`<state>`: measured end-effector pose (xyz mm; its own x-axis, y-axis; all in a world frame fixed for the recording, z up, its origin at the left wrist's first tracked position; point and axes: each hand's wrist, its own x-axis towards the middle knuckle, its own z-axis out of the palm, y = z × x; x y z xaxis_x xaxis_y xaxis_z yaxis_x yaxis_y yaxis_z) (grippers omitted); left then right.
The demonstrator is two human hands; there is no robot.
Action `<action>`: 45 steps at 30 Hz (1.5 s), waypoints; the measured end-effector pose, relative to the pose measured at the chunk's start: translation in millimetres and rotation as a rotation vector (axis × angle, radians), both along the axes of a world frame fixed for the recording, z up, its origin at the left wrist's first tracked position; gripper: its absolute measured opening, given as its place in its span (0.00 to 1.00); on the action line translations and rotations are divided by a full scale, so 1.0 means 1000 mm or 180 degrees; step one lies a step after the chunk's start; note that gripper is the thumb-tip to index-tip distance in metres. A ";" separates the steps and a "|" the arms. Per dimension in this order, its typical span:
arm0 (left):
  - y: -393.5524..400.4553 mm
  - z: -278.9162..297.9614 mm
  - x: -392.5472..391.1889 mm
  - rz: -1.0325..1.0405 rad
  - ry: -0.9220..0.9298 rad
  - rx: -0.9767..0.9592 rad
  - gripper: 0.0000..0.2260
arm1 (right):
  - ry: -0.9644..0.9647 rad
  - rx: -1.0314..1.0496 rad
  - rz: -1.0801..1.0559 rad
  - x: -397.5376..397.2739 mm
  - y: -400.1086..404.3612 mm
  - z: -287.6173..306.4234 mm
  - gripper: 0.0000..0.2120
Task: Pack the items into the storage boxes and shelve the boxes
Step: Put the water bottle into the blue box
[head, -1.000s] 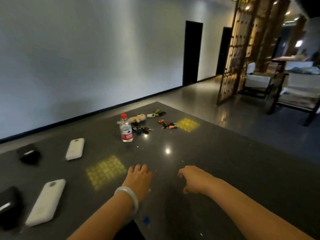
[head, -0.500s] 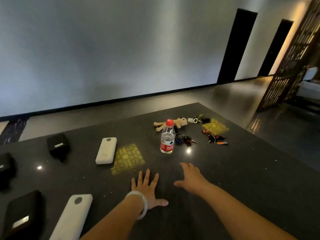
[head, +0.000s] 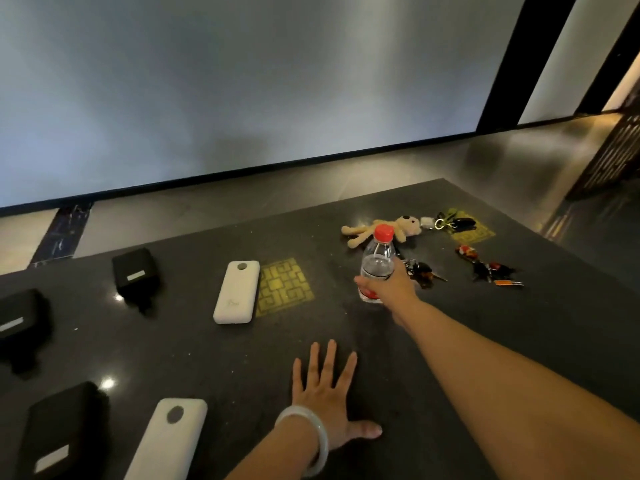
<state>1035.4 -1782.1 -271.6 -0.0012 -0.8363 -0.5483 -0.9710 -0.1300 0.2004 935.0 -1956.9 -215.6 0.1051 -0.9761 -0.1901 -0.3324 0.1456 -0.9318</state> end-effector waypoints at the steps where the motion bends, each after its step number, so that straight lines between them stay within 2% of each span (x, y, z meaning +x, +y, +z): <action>1: 0.000 0.000 0.000 -0.0002 0.0009 0.0015 0.50 | -0.0130 -0.0004 -0.0090 0.004 -0.003 0.000 0.36; 4: 0.000 0.003 0.000 -0.0006 0.0035 0.0061 0.50 | -0.0213 0.0048 -0.0253 0.006 0.000 -0.004 0.31; 7: 0.000 0.008 -0.001 -0.0013 0.0052 0.0094 0.50 | -0.0177 0.0033 -0.0023 -0.008 0.014 -0.005 0.26; 11: 0.002 0.007 -0.003 0.0004 -0.0075 -0.0016 0.50 | -0.0002 0.0022 0.0316 -0.044 0.045 -0.001 0.27; 17: 0.008 -0.002 -0.004 0.0085 -0.0155 -0.0374 0.51 | 0.0214 0.0185 0.0409 -0.123 0.114 0.015 0.26; 22: 0.016 0.005 -0.018 0.0329 -0.0144 -0.0709 0.46 | 0.0616 0.0256 0.0281 -0.202 0.186 0.035 0.22; 24: 0.026 0.018 -0.047 0.0629 0.0319 -0.0921 0.41 | 0.0667 0.0268 0.0226 -0.233 0.215 0.046 0.25; 27: 0.054 0.048 -0.122 0.0696 0.1813 -0.1042 0.33 | 0.0668 0.0244 0.0086 -0.284 0.267 0.063 0.27; 30: 0.090 0.095 -0.204 -0.0094 0.2573 -0.1049 0.30 | 0.0774 0.0178 -0.0054 -0.331 0.324 0.085 0.25; 34: 0.145 0.158 -0.288 -0.1032 0.3460 -0.0542 0.34 | 0.1130 0.0081 -0.0265 -0.389 0.400 0.113 0.23; 39: 0.210 0.193 -0.357 -0.1953 0.3709 -0.0433 0.29 | 0.1619 0.0120 -0.0598 -0.448 0.490 0.141 0.25; 43: 0.255 0.200 -0.402 -0.2101 0.3954 -0.0414 0.29 | 0.1996 0.0215 -0.0756 -0.478 0.551 0.155 0.25; 45: 0.275 0.199 -0.423 -0.2214 0.4014 -0.0361 0.25 | 0.2284 0.0287 -0.0892 -0.488 0.581 0.158 0.26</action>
